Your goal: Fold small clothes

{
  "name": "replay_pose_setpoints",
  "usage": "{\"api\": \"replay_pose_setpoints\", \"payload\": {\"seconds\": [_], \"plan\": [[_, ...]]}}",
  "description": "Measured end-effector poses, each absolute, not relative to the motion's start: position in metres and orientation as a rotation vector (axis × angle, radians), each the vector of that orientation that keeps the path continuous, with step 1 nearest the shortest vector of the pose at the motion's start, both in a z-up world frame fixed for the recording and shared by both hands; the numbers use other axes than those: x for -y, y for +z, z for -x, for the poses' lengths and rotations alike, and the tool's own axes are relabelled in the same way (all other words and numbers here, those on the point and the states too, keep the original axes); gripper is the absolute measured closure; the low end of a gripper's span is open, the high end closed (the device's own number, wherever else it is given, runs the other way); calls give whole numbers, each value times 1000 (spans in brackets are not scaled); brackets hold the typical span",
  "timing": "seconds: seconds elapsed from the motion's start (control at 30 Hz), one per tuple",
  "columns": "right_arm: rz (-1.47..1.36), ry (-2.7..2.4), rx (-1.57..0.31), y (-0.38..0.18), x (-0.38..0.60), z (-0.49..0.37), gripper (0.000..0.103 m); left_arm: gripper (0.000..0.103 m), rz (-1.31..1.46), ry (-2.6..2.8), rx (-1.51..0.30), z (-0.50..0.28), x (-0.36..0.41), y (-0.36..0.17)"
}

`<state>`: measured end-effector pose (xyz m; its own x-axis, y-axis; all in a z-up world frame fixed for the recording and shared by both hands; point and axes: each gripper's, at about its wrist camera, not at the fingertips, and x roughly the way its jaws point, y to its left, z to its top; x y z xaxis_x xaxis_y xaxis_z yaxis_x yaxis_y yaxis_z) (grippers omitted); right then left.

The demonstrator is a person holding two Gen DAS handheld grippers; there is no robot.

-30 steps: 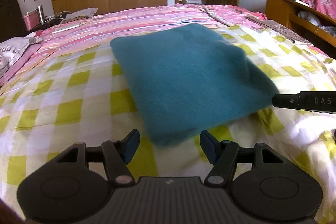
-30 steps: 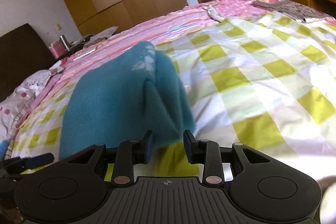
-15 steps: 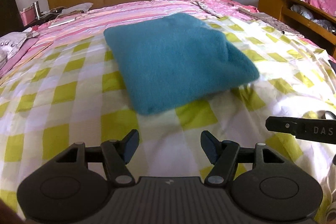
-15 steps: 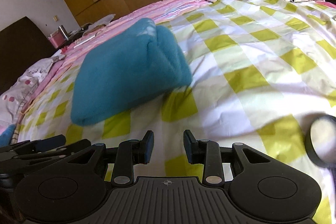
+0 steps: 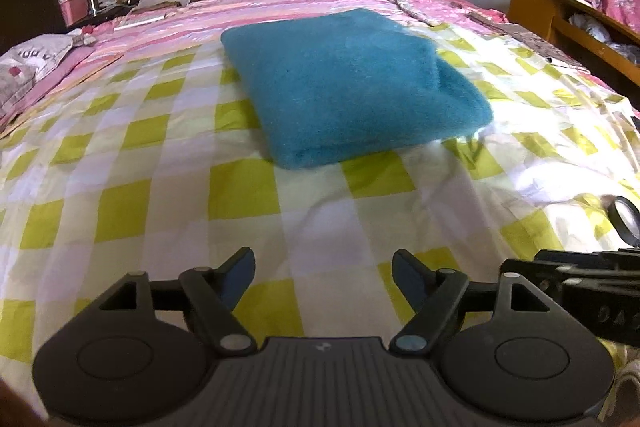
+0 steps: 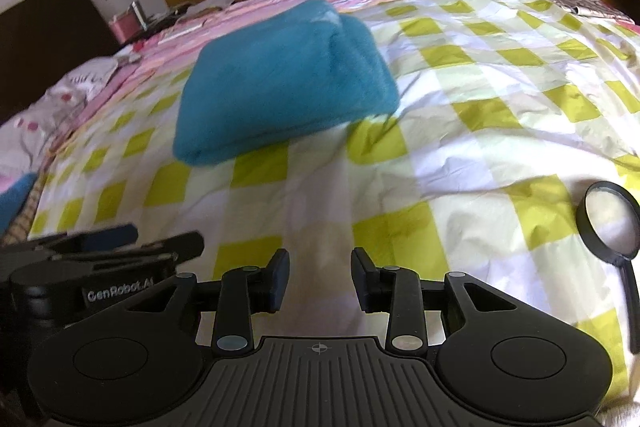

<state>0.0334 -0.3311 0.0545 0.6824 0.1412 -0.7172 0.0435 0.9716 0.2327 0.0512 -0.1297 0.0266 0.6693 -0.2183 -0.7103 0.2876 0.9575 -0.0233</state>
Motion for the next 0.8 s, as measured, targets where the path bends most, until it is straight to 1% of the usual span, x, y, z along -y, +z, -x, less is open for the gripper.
{"api": "replay_pose_setpoints", "payload": {"seconds": [0.3,0.8], "plan": [[-222,55,-829,54,320,-16,67,11,-126,-292,-762,-35,133,33],[-242,37,-813,60,319,-7,67,10,-125,-274,-764,-30,133,37]]}}
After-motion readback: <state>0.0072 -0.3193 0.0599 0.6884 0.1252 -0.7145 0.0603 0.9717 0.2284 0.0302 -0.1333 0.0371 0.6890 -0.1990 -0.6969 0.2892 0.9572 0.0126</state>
